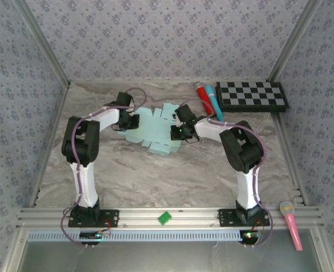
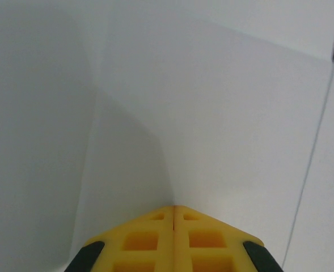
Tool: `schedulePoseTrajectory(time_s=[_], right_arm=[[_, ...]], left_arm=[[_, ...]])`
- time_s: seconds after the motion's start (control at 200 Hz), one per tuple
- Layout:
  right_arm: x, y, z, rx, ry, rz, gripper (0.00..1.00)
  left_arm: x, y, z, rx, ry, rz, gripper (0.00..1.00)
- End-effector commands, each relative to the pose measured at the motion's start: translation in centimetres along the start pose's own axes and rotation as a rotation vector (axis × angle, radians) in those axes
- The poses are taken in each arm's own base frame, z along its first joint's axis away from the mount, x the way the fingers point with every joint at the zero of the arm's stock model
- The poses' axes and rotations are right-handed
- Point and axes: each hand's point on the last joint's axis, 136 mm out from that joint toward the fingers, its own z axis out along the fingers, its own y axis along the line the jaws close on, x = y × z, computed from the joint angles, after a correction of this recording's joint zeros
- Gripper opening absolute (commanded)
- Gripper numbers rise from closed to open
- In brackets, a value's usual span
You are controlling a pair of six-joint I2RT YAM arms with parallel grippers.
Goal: Fold the paper box
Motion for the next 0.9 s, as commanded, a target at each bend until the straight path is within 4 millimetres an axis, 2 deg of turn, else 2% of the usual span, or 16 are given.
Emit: schedulePoseTrajectory(time_s=[0.0,0.175,0.285,0.43,0.535,0.61,0.7,0.83,0.895], right_arm=[[2.1,-3.0,0.7,0.076,0.076,0.021,0.01],[0.9,-3.8,1.2,0.094,0.092,-0.009,0.02],[-0.1,-3.8,1.8,0.098,0.107,-0.034,0.02],[-1.6,-3.4,2.5,0.100,0.109,-0.062,0.02],[-2.7,-2.9,2.6,0.094,0.099,-0.073,0.03],[-3.5,-2.2,2.4,0.082,0.088,-0.077,0.03],[-4.6,-1.1,1.4,0.056,0.060,-0.086,0.03],[-5.8,0.3,-0.7,0.034,0.011,-0.095,0.04],[-6.1,0.6,-1.5,0.033,-0.007,-0.093,0.04]], left_arm=[[5.2,-0.7,-0.3,-0.018,0.114,-0.004,0.00],[9.8,-2.8,-1.7,-0.001,0.147,0.013,0.00],[12.6,-4.8,-2.6,0.046,0.156,0.033,0.00],[16.4,-7.5,-2.6,0.092,0.187,0.073,0.00],[18.0,-9.6,-2.6,0.125,0.206,0.097,0.00],[18.2,-11.4,-2.9,0.166,0.202,0.116,0.00],[17.4,-12.6,-4.0,0.192,0.178,0.131,0.01],[14.3,-13.2,-6.3,0.195,0.089,0.158,0.04],[12.9,-12.8,-6.8,0.188,0.049,0.158,0.06]])
